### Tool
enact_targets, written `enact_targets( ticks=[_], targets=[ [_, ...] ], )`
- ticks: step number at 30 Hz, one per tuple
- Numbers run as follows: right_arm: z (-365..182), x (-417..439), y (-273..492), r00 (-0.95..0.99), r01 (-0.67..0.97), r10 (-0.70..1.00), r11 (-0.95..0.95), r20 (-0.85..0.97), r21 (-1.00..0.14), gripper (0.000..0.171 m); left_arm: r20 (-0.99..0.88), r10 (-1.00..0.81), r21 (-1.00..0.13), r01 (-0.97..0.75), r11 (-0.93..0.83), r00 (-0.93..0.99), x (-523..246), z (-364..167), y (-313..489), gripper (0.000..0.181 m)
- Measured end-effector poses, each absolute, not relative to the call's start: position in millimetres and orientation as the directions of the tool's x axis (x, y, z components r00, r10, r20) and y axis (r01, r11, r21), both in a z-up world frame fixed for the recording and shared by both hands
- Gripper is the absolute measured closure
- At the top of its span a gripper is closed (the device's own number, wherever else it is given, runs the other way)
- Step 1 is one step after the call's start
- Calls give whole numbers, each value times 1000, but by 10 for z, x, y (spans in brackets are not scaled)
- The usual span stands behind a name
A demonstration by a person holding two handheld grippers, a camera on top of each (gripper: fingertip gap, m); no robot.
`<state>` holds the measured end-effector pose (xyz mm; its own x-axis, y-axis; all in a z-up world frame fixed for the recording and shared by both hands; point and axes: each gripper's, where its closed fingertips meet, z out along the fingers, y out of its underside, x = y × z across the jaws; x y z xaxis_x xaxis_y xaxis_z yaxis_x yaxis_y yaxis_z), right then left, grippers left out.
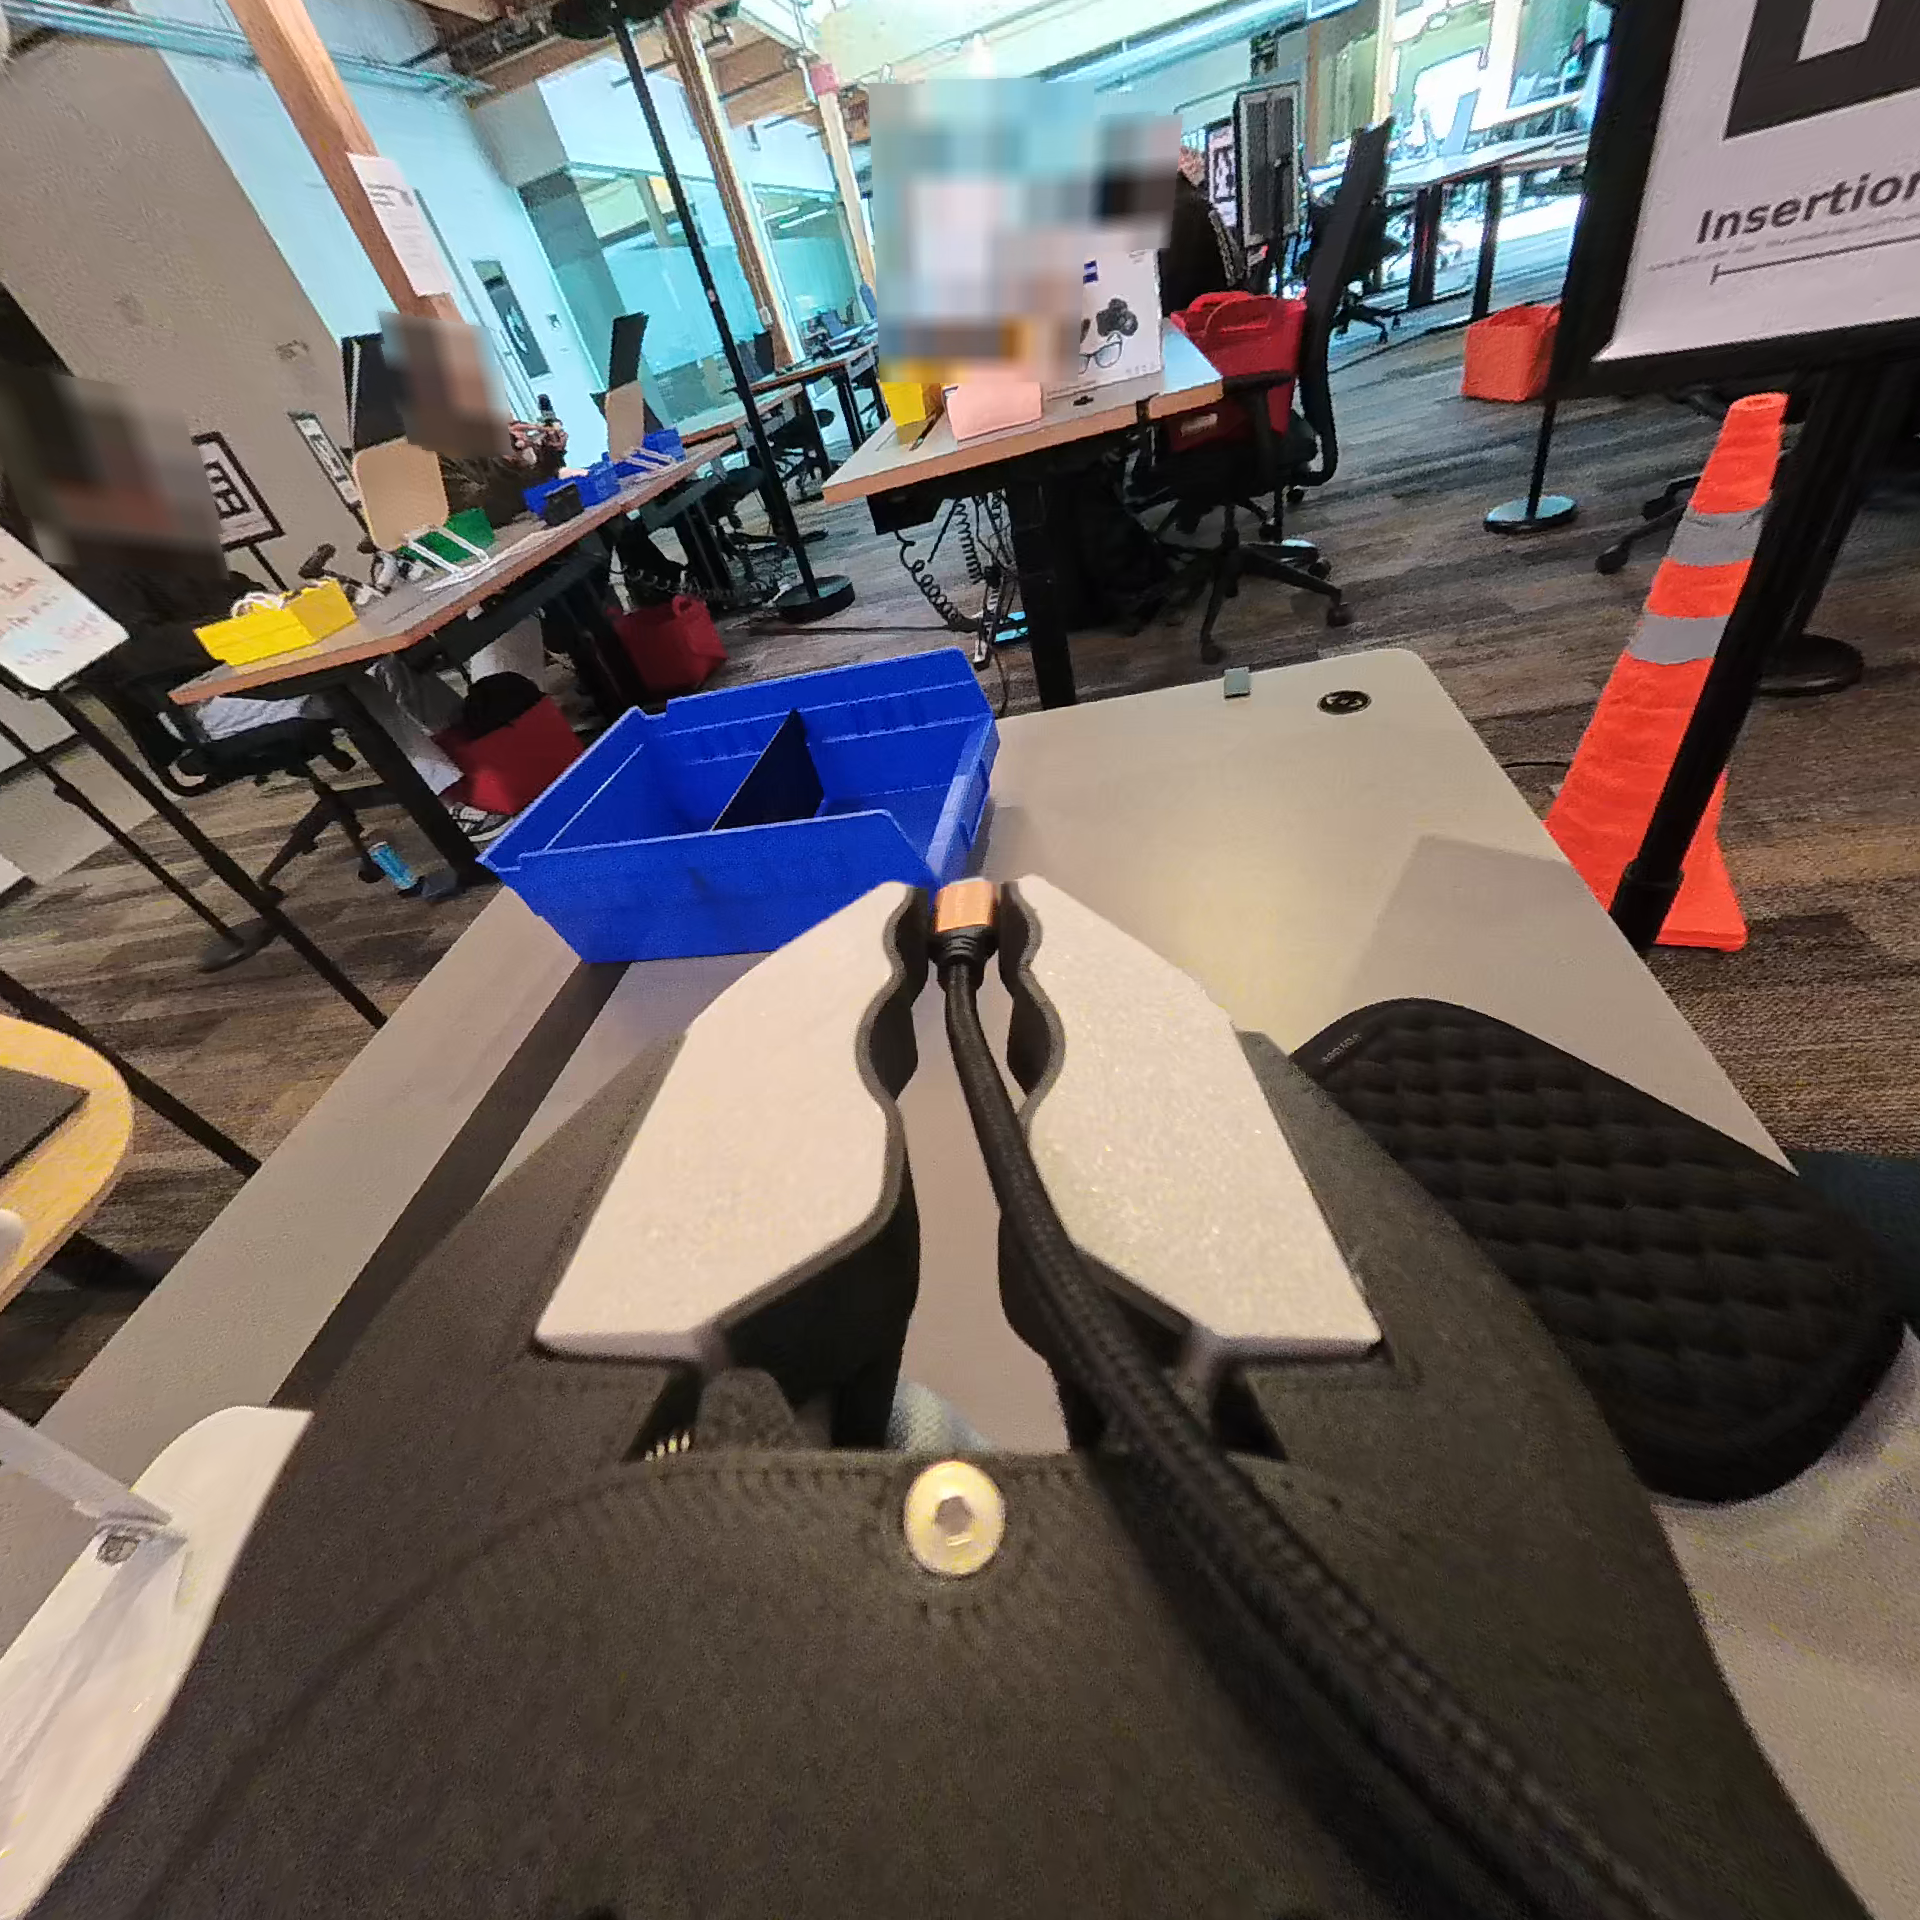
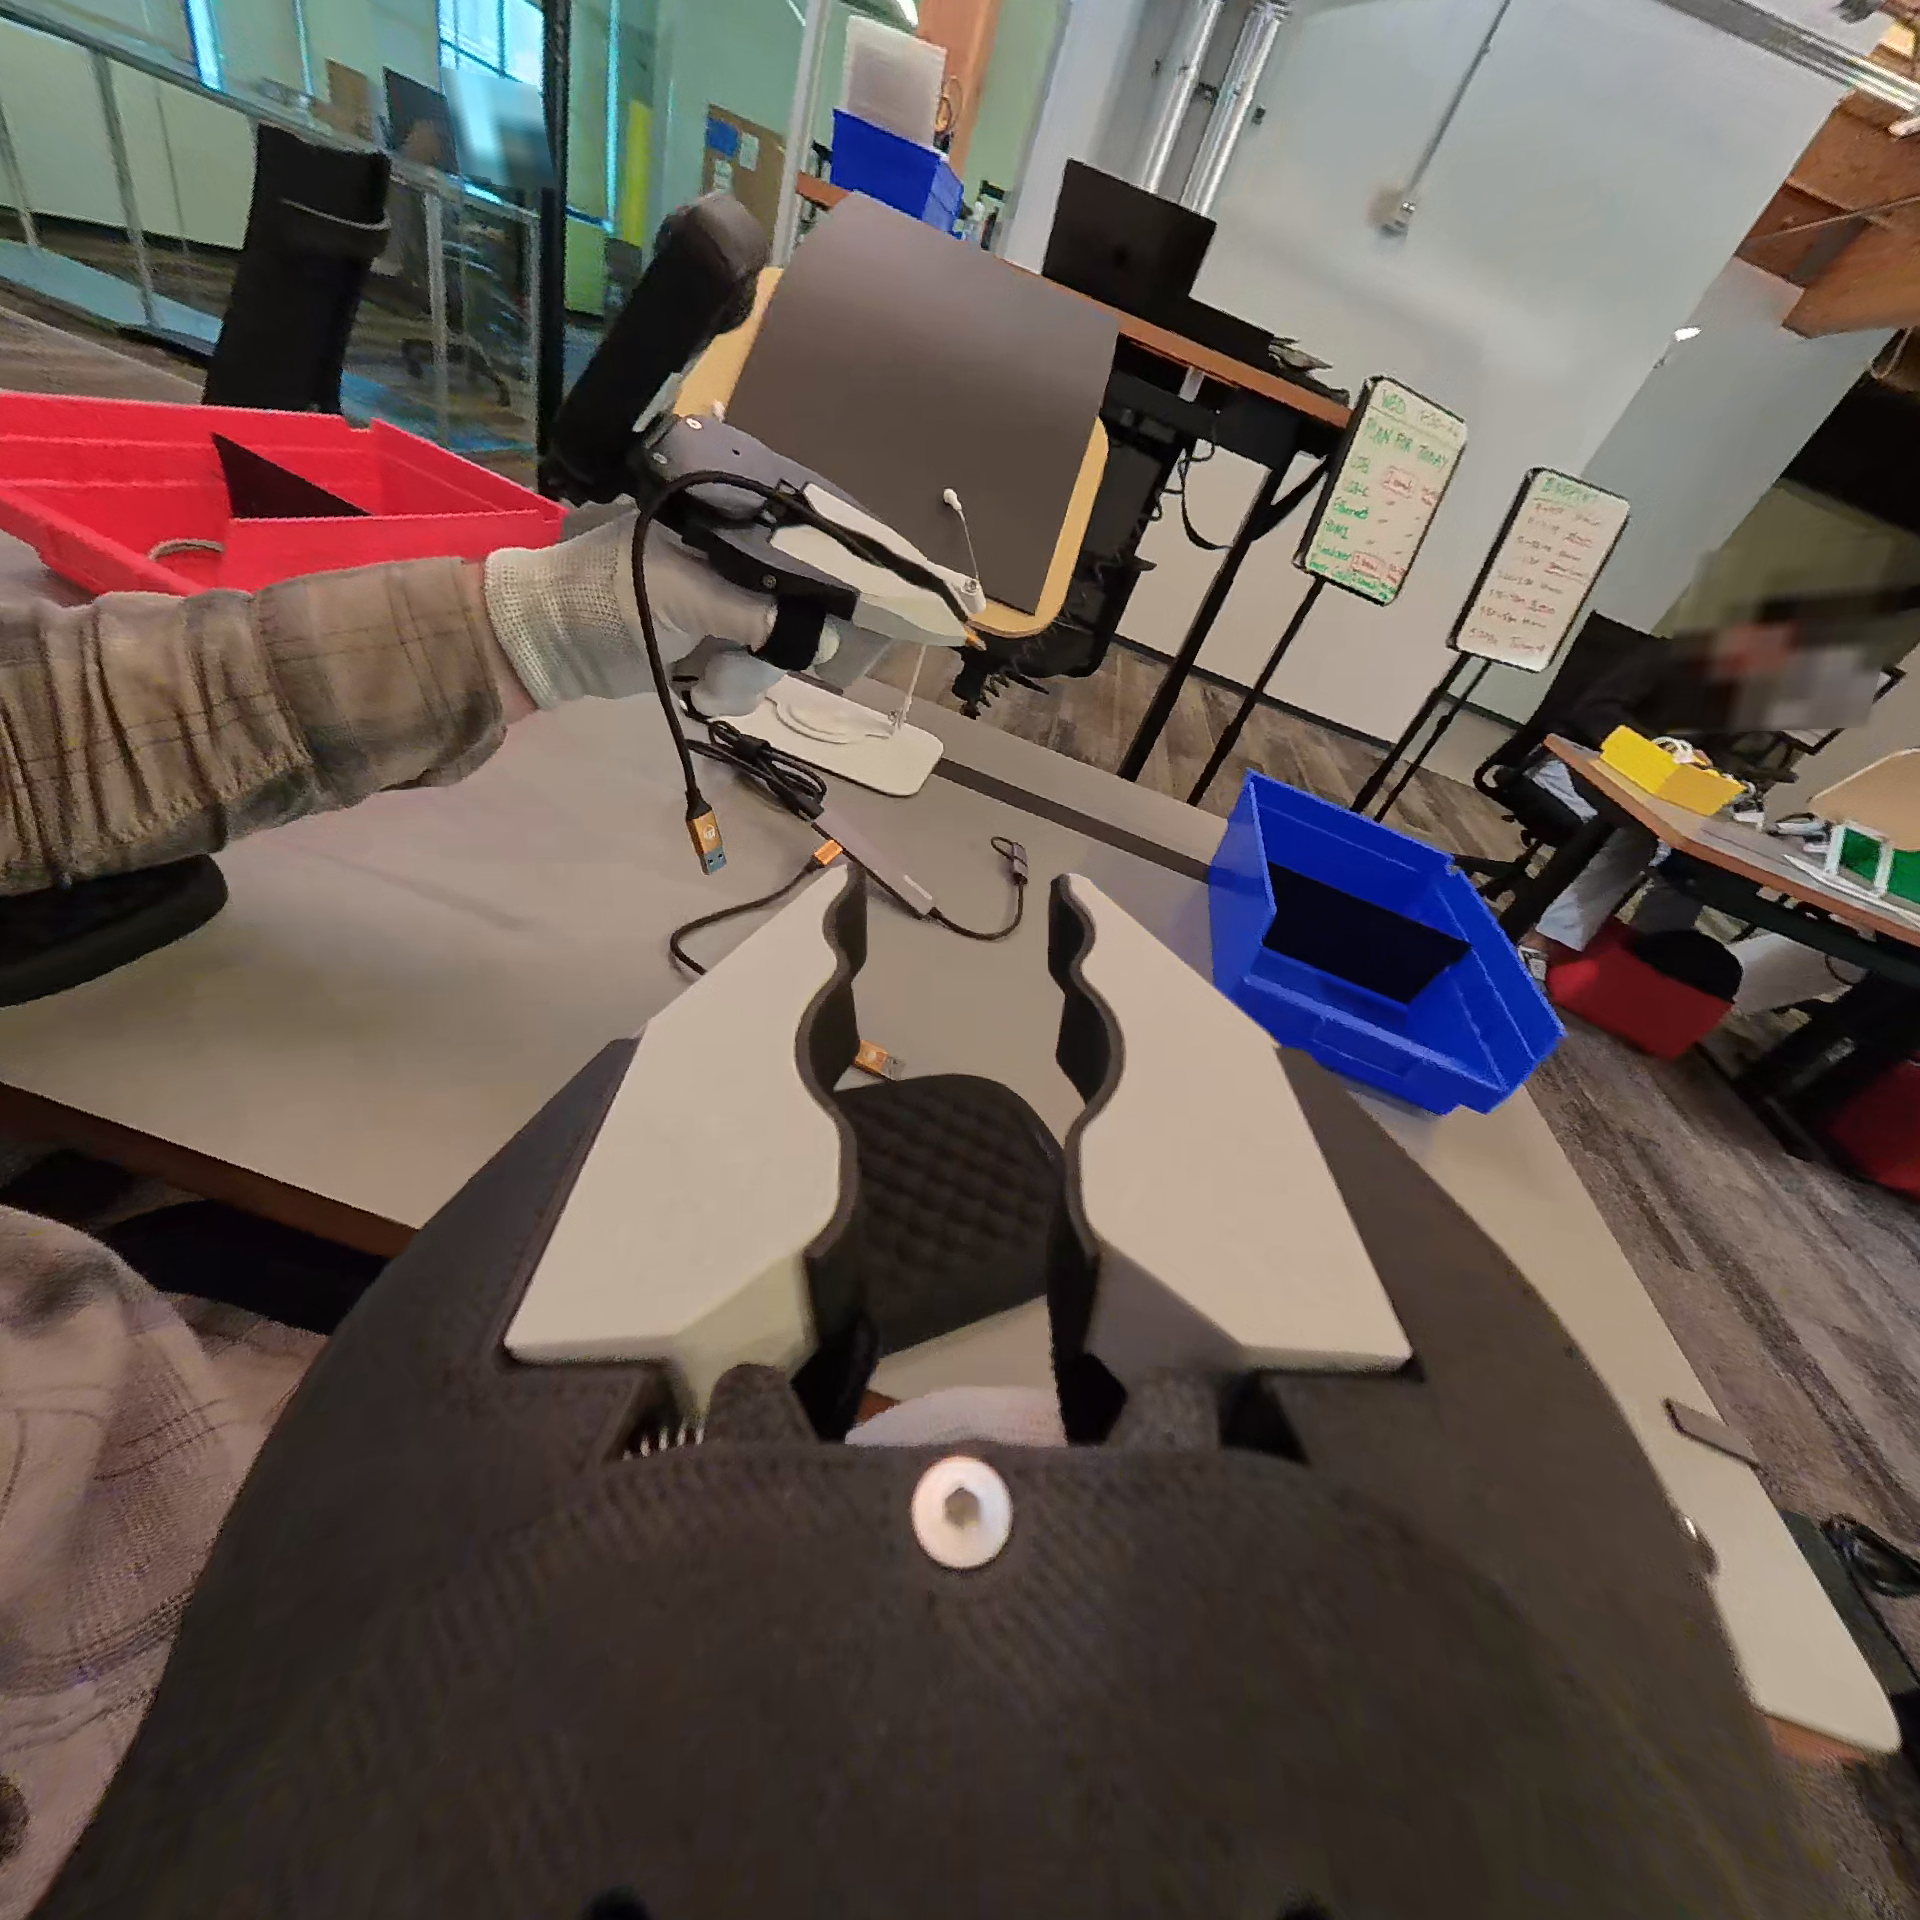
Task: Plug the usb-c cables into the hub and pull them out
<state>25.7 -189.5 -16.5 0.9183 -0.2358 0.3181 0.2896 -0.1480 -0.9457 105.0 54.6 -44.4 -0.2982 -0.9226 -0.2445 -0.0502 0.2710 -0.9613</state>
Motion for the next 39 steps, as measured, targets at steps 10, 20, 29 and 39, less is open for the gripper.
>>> enact_targets(
  ticks=[10,20,29,39],
  targets=[
    [-525,487,-946,976,212,7,-241,217,-947,146,-314,-924,-943,-40,329,-217,979,-245,826,168],
    [-1345,1152,395,870,493,288,-454,401,-743,124,-332,-941,-942,-24,334,-62,675,100,1477,168],
    [-2026,1331,1409,756,573,626,-490,192,-656,124,-370,-929,-928,-55,370,-9,516,139,1779,168],
    [-2529,1471,1532,667,683,734,-535,126,-497,153,-342,-939,-938,-64,340,27,438,122,2033,168]
  ],
)
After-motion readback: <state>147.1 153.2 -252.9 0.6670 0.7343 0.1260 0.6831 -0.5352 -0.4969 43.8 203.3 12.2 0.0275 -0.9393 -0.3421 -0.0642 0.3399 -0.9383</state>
